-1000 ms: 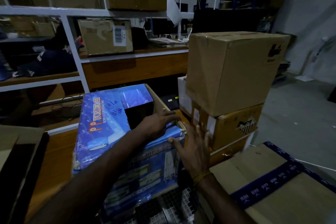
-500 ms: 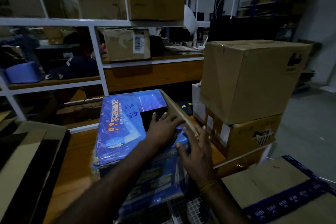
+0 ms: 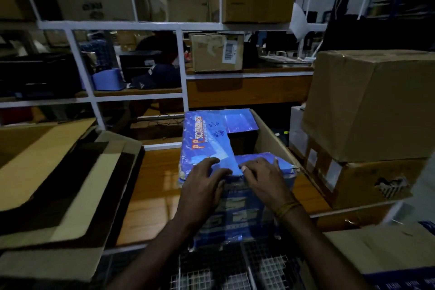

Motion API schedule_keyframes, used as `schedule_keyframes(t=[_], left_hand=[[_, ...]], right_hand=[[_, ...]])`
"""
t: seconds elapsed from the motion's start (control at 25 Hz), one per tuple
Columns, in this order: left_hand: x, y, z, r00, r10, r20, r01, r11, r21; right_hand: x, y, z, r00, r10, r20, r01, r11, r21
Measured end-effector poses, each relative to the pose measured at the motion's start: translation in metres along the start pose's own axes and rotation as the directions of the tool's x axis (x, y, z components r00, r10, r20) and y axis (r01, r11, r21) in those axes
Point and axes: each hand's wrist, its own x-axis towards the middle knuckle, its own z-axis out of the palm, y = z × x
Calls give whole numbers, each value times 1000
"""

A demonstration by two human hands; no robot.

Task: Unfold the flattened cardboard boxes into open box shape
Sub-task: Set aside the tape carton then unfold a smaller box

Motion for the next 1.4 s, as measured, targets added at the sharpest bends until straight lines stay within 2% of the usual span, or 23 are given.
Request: schedule_keyframes(t=[0.08,0.2,0.36,0.44,0.64,0.72,0.84,1.0,1.08,1.2,1.28,1.4], left_hand=[[-4,-2,-5,999,16,-46,-14,999,31],[-4,-2,-13,988,14,-156,-7,999,42],[-4,-7,-16,948,80,-307,-65,996,59],[-4,-14,-15,941,106,-323,-76,992,105],[-16,-32,-21,946,52,-319,0,987,162],[-24,-38,-22,951,-4,-310,58,984,166],[-33,-40,-20,940,-168,-298,223,961,162],[-33,-32,-17,859,-380,-343,484,821,303],[-27,-28,-15,819,-487,-302,563,782,267],[-14,-29,-18,763,-636,-114,639,769,-18],[-2,-34,-24,764,-641,-65,640,767,-43],[24,-46,-32,812,-583,22,583,812,4]], right_hand=[[4,-8,-1,997,-37,64,35,999,41],[11,-11,0,991,-137,0,135,973,188],[31,-34,-2,925,-375,-59,373,870,321],[45,-46,0,899,-438,-22,423,854,303],[85,-74,16,797,-583,156,558,811,177],[95,-86,27,740,-638,214,619,770,156],[102,-94,48,675,-672,305,656,736,169],[110,-93,59,658,-674,336,651,733,196],[113,-92,61,650,-688,323,662,721,205],[119,-88,64,618,-716,326,711,685,158],[125,-85,61,603,-717,350,699,686,200],[137,-74,51,602,-667,440,640,732,233]])
